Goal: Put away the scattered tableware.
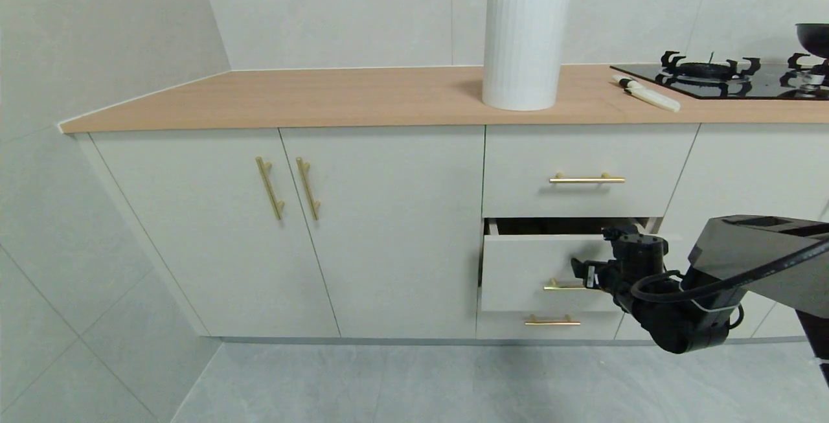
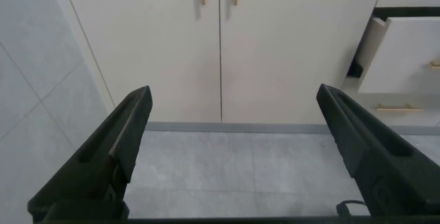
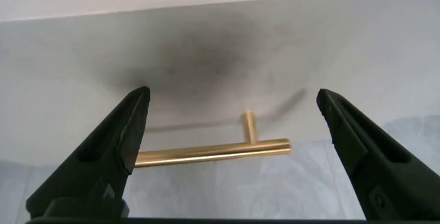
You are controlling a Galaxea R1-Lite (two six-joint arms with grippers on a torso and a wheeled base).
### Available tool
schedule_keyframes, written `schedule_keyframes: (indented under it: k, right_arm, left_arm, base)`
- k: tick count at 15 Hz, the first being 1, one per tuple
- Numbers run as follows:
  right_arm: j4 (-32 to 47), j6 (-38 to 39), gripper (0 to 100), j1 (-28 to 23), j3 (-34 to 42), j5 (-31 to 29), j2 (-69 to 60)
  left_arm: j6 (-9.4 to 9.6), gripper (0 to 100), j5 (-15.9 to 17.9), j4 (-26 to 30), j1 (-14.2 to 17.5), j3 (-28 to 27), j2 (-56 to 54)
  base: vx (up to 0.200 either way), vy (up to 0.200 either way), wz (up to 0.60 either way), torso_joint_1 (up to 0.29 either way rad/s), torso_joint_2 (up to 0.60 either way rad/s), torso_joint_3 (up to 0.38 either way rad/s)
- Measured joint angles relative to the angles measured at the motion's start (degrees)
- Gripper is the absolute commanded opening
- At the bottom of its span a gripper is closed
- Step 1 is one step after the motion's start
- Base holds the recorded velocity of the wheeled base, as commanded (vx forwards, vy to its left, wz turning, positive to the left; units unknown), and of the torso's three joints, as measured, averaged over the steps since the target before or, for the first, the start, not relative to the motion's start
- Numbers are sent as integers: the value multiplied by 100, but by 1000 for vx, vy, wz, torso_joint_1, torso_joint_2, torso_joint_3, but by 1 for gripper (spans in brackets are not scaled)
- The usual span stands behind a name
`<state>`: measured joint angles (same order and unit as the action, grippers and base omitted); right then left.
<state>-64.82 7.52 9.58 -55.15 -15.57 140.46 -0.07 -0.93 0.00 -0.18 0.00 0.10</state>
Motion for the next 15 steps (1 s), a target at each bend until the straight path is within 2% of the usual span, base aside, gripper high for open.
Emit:
schedule_keyframes:
  k: [8,15]
  right_arm:
    - [45,-402,100,39,-1676,-9,769]
    - [79,-408,100,-118,-2514,-176,1301]
  left_arm:
    - [0,100,-5,0,0,0,0]
    - [-2,100,-2,0,0,0,0]
  base:
    - [0,0,0,0,0,0]
    - [0,0,0,0,0,0]
